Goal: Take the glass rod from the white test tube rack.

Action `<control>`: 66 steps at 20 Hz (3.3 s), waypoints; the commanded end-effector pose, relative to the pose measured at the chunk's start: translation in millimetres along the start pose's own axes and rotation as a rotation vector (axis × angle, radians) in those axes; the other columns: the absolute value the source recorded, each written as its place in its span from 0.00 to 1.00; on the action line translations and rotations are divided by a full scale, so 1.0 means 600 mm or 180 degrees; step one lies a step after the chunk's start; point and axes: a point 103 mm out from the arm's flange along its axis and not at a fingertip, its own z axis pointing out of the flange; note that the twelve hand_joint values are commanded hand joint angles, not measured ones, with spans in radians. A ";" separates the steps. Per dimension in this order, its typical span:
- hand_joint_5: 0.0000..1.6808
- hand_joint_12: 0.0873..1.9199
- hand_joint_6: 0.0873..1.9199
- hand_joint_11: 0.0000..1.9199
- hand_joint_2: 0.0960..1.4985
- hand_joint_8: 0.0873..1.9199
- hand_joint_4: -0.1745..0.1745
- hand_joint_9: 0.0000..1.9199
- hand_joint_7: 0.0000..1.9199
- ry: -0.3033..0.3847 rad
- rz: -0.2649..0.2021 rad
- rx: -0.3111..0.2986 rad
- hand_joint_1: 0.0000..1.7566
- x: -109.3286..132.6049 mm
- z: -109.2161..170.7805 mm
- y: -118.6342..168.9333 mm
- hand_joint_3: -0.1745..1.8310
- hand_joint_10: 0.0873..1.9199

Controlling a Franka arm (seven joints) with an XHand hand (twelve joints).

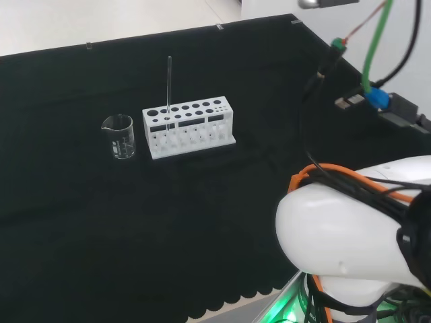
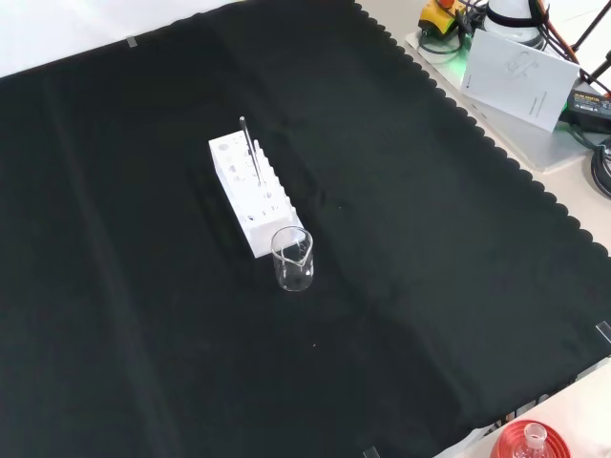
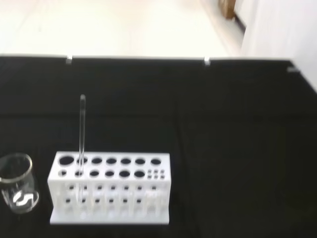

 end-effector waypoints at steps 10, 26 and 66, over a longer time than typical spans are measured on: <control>0.05 0.67 0.07 0.00 0.56 0.37 0.12 0.01 0.00 0.0151 0.0029 -0.0369 0.43 -0.047 -0.046 -0.103 0.36 0.45; 0.04 0.72 0.23 0.07 0.46 0.46 0.12 0.11 0.05 0.0135 -0.0095 -0.0556 0.49 0.001 -0.030 -0.051 0.41 0.45; 0.23 0.67 0.52 0.30 0.42 0.46 0.00 0.33 0.28 0.0126 -0.0567 0.0087 0.55 0.069 0.143 0.212 0.45 0.42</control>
